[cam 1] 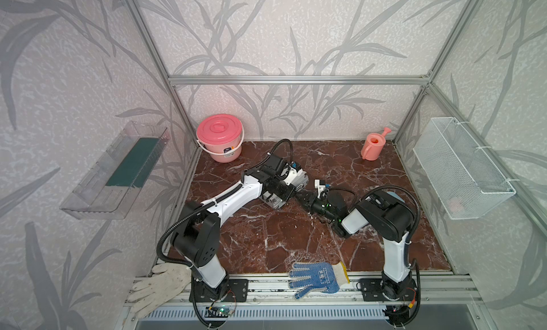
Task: Open the poker set cases
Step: Open the fastener on the poker set case.
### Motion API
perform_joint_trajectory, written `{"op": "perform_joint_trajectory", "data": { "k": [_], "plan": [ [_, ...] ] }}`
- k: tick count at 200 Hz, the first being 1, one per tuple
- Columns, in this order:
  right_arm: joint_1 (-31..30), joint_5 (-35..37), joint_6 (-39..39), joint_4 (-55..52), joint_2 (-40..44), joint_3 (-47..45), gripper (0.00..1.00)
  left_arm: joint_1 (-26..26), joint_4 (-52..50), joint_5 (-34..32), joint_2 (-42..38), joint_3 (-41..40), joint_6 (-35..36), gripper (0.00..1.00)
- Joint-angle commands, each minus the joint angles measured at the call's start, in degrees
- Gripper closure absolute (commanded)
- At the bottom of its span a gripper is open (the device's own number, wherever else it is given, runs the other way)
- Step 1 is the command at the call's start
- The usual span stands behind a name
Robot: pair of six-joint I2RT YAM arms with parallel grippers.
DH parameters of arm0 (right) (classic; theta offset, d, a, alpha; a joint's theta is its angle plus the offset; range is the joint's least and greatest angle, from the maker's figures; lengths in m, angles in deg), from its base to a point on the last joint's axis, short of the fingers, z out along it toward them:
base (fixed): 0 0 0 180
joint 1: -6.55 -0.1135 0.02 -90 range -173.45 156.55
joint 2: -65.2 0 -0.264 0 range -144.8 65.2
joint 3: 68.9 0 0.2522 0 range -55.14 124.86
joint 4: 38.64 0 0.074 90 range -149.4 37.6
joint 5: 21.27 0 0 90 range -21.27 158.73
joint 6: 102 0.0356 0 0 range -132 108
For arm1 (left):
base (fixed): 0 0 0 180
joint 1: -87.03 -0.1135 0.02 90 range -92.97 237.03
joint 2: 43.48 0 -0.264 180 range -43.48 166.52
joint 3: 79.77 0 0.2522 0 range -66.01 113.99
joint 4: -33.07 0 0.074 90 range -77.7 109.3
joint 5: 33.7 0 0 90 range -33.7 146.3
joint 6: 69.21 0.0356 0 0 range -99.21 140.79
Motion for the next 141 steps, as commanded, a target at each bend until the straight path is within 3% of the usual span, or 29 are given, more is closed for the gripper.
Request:
{"op": "perform_joint_trajectory", "data": {
  "k": [1, 89, 141],
  "plan": [
    [0.37, 2.4, 0.36, -0.44, 1.6, 0.4, 0.72, 0.46, 5.34, 6.42, -1.42, 2.95, 0.11, 1.0],
    [0.34, 4.45, 0.63, -0.42, 1.31, 2.18, 0.7, 0.56, 5.51, 6.94, -2.6, 3.28, -0.92, 1.0],
    [0.31, 5.51, 0.88, -0.44, 1.75, 3.49, 0.82, 0.64, 6.4, 7.04, -3.14, 2.91, -2.07, 1.0]
  ]
}}
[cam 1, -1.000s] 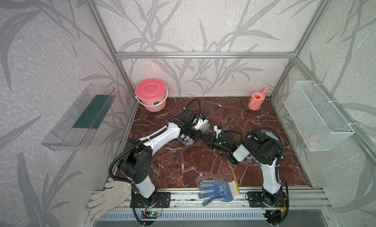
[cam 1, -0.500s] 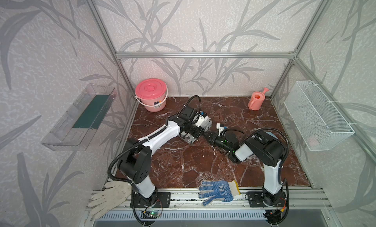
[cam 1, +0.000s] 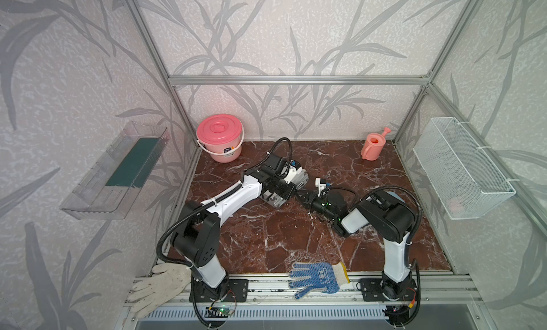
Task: Open the poker set cases
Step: Open the fastener on the poker set case.
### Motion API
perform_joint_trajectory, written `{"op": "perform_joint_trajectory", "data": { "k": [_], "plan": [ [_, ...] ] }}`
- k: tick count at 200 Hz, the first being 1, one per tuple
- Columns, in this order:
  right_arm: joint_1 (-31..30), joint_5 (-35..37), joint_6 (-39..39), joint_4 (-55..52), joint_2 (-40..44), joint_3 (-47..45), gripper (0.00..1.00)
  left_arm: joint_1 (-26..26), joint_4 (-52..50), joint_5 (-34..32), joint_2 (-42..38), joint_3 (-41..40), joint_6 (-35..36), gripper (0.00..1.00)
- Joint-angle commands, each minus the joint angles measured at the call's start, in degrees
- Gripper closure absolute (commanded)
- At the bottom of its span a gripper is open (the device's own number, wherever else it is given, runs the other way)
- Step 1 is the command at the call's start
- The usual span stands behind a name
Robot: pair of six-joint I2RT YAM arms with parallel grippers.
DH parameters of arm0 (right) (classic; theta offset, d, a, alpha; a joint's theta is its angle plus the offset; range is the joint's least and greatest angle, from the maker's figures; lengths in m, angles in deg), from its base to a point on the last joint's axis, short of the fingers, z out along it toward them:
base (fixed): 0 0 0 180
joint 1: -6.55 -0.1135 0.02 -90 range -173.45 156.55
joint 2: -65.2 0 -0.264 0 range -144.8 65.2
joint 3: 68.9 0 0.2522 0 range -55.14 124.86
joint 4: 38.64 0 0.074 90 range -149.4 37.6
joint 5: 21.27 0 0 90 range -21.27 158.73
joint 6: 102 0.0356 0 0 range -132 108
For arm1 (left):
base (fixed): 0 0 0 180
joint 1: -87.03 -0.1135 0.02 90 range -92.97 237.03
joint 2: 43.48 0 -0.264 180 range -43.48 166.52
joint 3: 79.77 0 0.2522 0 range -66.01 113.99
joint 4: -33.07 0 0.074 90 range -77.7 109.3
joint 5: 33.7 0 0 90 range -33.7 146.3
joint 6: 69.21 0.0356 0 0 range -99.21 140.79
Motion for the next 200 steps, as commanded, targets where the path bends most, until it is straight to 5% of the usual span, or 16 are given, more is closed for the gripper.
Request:
{"op": "perform_joint_trajectory", "data": {
  "k": [1, 200],
  "plan": [
    [0.34, 2.89, -0.08, -0.05, 1.29, 2.66, 0.82, 0.91, 4.29, 6.8, -3.14, 2.9, 0.31, 1.0],
    [1.88, 2.69, 0.78, -0.05, 8.45, -1.55, 0.86, 0.95, 5.54, 7.69, -1.37, 0.63, -0.01, 1.0]
  ]
}}
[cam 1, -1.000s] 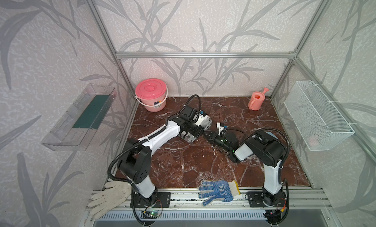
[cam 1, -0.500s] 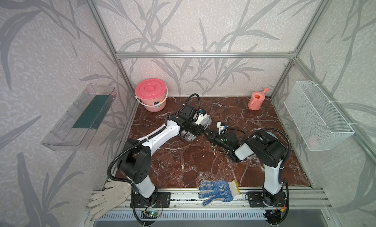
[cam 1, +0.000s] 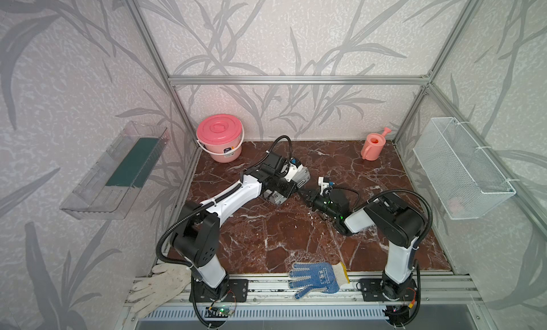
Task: Open the poker set cases
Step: Open the fastener on the poker set case.
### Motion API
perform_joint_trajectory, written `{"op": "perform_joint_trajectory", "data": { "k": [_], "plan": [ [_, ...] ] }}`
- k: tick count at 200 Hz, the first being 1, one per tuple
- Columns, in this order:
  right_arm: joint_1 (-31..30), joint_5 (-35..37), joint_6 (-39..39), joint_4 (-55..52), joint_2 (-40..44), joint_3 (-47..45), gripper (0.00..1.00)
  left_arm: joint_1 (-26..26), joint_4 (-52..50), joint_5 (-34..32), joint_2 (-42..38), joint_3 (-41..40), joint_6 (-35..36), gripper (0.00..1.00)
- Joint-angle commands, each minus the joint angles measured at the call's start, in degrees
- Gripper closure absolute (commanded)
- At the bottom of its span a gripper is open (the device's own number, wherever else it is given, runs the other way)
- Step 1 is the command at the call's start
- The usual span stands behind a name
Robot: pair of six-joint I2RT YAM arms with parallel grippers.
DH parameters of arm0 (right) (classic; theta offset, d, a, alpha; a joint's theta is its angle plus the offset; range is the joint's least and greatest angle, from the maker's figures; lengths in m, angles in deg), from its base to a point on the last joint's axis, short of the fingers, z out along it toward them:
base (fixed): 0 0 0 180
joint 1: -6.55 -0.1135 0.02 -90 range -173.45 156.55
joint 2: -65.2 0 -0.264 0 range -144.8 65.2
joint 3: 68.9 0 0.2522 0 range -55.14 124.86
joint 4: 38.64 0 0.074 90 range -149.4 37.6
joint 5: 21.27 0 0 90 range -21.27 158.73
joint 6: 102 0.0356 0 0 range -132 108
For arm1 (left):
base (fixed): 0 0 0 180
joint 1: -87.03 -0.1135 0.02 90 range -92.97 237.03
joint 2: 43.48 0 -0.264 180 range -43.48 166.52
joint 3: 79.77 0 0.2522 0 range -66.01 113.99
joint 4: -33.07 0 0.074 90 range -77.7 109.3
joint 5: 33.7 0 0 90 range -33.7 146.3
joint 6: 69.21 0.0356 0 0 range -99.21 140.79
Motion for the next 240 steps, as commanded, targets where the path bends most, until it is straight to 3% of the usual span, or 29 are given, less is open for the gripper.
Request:
{"op": "perform_joint_trajectory", "data": {
  "k": [1, 95, 153, 240],
  "plan": [
    [1.16, 1.32, -0.42, 5.48, 3.19, -0.21, 0.86, 1.08, 4.02, 6.09, -1.29, 0.19, 0.12, 1.0],
    [1.71, -0.86, -0.07, 5.48, 2.13, 0.09, 0.85, 1.47, 6.81, 6.02, -0.24, -2.08, -1.22, 1.0],
    [2.17, -4.05, -3.77, 5.48, -1.2, -6.41, 0.7, 0.66, 3.07, 5.22, -0.6, 2.0, 1.53, 1.0],
    [1.6, -6.93, -3.26, 5.48, -1.71, -0.59, 0.63, 0.77, 2.88, 5.45, -0.59, 2.51, 0.58, 1.0]
  ]
}}
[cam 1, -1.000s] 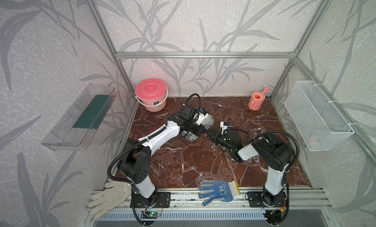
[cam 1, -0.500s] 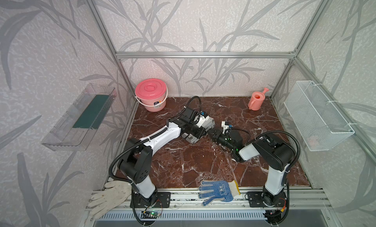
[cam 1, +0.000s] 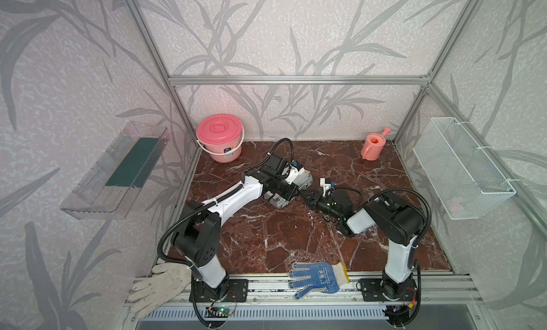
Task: Open the poker set cases
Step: Open the fastener on the poker set case.
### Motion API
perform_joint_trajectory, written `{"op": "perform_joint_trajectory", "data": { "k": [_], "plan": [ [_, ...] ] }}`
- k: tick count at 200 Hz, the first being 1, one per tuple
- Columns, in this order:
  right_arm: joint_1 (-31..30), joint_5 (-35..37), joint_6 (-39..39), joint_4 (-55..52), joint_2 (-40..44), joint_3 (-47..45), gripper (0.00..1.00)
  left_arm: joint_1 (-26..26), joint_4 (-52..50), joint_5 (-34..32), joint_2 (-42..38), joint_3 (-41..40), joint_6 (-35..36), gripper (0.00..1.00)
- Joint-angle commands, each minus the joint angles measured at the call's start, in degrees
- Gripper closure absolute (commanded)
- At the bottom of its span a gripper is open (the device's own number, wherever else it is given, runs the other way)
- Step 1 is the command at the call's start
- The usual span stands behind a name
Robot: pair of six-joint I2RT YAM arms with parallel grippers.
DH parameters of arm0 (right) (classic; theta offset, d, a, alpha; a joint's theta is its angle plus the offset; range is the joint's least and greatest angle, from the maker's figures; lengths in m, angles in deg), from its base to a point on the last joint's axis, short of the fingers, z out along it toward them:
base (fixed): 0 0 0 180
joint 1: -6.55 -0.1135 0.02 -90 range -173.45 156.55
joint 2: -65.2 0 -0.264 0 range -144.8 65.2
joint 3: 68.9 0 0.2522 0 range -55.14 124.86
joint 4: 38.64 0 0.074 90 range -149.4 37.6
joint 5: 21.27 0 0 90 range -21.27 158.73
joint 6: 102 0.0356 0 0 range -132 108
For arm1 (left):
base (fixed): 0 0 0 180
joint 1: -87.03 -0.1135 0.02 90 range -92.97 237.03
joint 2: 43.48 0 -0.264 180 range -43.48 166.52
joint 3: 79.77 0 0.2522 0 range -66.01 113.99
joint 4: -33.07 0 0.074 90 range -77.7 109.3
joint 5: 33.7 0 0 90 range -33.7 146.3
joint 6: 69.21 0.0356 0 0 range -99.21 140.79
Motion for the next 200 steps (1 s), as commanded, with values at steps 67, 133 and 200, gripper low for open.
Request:
{"op": "perform_joint_trajectory", "data": {
  "k": [67, 133, 200],
  "plan": [
    [-2.54, 1.43, 0.68, 2.07, -2.92, 3.89, 0.67, 0.49, 3.16, 3.84, -0.39, 4.3, 0.95, 1.0],
    [-2.59, 3.79, 2.02, 2.07, -0.86, 4.15, 0.8, 0.93, 4.6, 4.7, 0.18, 2.82, -0.06, 1.0],
    [-1.52, 4.73, 0.98, 2.07, 2.45, 2.27, 0.87, 1.86, 5.41, 4.68, 0.31, 0.1, -0.69, 1.0]
  ]
}}
